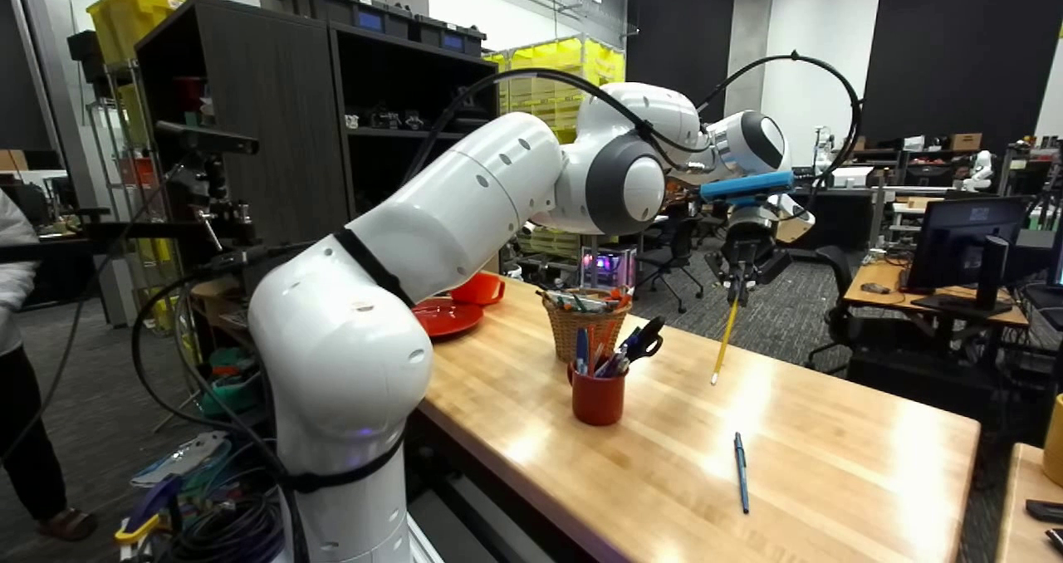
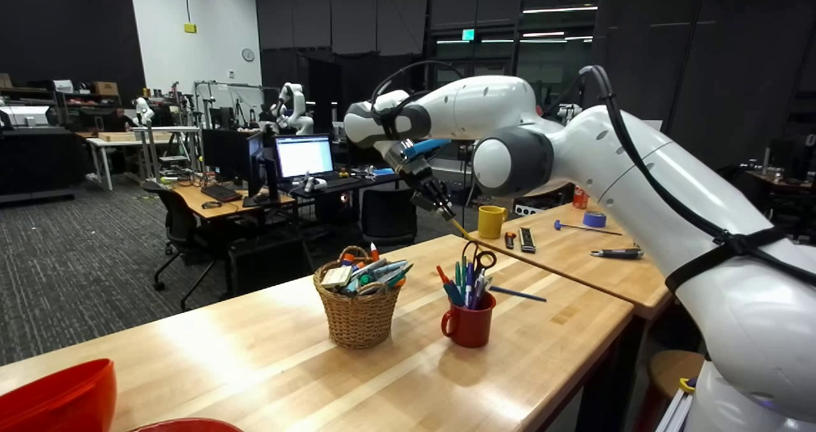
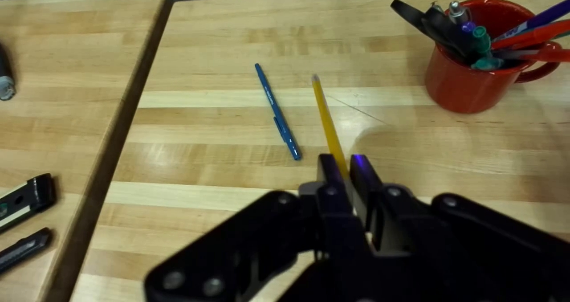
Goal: Remove the blue pen and yellow pencil from the red mug.
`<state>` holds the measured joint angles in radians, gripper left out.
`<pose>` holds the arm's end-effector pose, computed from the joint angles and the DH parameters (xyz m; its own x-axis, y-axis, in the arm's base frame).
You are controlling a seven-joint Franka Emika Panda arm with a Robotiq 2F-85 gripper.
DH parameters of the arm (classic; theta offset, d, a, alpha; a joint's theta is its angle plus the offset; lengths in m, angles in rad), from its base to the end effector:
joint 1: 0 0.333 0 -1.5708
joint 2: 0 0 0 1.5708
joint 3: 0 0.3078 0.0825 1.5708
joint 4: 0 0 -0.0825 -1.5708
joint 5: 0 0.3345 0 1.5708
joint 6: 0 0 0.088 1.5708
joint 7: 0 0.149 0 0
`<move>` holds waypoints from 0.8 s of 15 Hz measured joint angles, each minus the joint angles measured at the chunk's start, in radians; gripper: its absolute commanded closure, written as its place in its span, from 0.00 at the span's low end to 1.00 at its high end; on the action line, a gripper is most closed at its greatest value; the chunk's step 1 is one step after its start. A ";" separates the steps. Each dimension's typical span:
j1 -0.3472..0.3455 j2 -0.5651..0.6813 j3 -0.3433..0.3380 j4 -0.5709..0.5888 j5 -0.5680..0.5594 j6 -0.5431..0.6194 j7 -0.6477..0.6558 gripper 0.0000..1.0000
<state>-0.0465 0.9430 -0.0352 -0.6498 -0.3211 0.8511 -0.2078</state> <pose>0.5933 -0.0929 0.3632 0.7175 -0.0759 -0.6924 0.0938 -0.9745 0.2040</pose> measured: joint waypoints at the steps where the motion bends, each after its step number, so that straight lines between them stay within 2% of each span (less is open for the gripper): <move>1: 0.000 0.004 0.000 0.006 0.000 -0.003 0.000 0.49; 8: 0.005 0.009 0.013 0.071 0.005 -0.003 -0.021 0.02; 12: 0.011 -0.053 0.053 0.154 0.042 -0.003 -0.038 0.00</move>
<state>-0.0355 0.8898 0.0174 -0.4960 -0.2792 0.8482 -0.2454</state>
